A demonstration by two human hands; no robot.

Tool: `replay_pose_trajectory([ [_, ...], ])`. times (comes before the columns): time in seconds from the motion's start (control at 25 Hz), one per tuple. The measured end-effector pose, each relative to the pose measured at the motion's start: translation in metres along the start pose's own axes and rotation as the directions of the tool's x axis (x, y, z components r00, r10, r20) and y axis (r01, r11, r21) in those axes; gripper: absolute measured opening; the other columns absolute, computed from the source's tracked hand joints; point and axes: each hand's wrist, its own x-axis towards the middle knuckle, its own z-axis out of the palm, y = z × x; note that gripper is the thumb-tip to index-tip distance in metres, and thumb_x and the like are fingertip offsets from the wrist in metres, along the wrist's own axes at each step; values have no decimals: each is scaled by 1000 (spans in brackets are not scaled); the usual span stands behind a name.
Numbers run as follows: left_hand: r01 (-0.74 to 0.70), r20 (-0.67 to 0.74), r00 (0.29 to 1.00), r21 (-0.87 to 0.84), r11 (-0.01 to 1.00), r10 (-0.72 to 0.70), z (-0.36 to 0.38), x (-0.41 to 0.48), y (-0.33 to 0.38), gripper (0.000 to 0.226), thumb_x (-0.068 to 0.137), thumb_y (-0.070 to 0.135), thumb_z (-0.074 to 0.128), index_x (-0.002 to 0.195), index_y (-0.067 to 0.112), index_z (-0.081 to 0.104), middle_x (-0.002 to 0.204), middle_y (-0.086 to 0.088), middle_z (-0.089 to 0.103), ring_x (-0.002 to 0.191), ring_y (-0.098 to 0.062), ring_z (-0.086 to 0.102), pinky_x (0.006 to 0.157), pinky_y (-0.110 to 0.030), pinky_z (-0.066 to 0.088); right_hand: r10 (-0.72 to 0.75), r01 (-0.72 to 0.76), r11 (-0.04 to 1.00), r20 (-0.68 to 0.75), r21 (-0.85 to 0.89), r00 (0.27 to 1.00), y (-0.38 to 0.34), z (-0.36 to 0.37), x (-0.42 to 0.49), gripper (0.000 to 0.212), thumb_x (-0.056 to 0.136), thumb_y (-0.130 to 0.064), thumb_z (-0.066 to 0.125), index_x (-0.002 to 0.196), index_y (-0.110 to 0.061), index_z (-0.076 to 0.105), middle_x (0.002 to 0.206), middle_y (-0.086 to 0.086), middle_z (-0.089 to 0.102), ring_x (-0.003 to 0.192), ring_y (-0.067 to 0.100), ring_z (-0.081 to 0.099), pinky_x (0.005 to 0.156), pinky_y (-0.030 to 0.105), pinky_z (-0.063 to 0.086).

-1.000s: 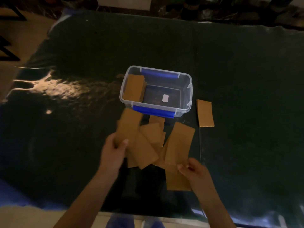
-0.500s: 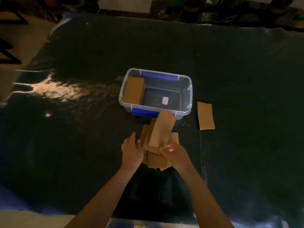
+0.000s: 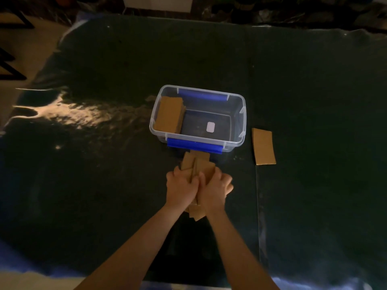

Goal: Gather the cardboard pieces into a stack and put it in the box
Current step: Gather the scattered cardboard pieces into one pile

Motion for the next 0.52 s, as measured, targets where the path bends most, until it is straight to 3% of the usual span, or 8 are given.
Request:
replay_pose_trajectory([
  [0.08,141,43,990,-245,959,-135,-6,-2,0,39,78,34,61,113,25,48,116,-6,51,81,-9,49,61,-24,36,7,-14,993,65,114,998,-1,12,-8,65,85,-41,56,138,-19,27,135,11,31,117,26,32,93,40,41],
  [0.12,219,76,976,-394,893,-206,-14,-1,-2,47,75,29,66,117,29,45,113,0,52,88,-14,53,66,-28,39,36,-54,984,102,170,994,-1,11,-7,73,82,-43,60,140,-19,24,137,12,31,120,27,32,94,41,41],
  [0.2,358,170,931,-591,723,-322,-27,-4,-11,85,66,20,76,135,34,27,102,4,46,98,-23,52,76,-41,43,91,-125,974,176,188,980,2,5,1,85,74,-47,67,141,-19,22,141,12,30,126,30,30,99,46,39],
  [0.28,420,281,907,-653,629,-314,-32,-14,-16,93,61,14,78,135,34,27,105,2,49,93,-24,53,72,-45,47,101,-121,988,193,94,976,3,0,4,88,70,-52,68,140,-21,24,141,11,30,127,31,29,103,48,36],
  [0.32,438,335,899,-650,621,-283,-31,-19,-16,87,61,13,78,133,31,32,109,-1,52,94,-25,54,72,-46,48,89,-99,994,190,41,978,3,-1,2,87,69,-54,68,139,-23,25,140,10,30,126,30,30,103,47,34],
  [0.4,416,376,899,-570,708,-225,-27,-30,-13,83,63,13,76,133,28,35,117,-5,53,102,-27,54,84,-52,46,56,-59,998,187,13,981,2,-2,-2,84,69,-55,68,137,-25,28,136,8,30,122,28,32,102,46,35],
  [0.52,297,353,929,-543,786,-108,-24,-45,-1,83,66,13,76,132,35,30,124,-1,50,109,-24,51,94,-55,41,41,-84,980,230,181,972,6,-12,-9,82,70,-50,69,135,-27,26,134,7,31,120,26,36,95,41,41],
])
